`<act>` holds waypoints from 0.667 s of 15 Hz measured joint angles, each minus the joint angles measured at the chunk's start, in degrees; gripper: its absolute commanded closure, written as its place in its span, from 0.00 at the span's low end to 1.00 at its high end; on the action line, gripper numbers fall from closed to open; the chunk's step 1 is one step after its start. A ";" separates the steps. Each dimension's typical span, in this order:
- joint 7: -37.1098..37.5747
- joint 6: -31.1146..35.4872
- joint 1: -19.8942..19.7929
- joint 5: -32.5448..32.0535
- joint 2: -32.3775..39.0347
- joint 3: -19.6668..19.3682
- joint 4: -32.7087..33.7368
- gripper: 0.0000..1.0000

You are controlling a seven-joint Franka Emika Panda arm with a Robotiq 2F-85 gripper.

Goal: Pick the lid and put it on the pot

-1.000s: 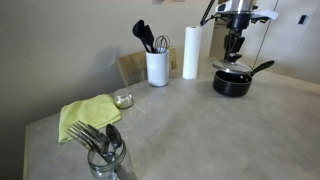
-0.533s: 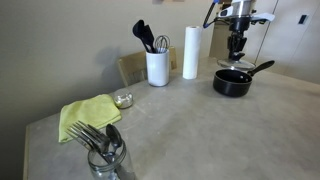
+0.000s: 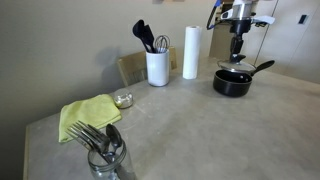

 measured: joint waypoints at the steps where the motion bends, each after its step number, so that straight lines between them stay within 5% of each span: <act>1: 0.91 0.52 0.10 0.00 0.00 -0.03 -0.65 0.88; 10: 2.18 6.03 1.92 -0.02 -1.00 0.19 -6.44 0.88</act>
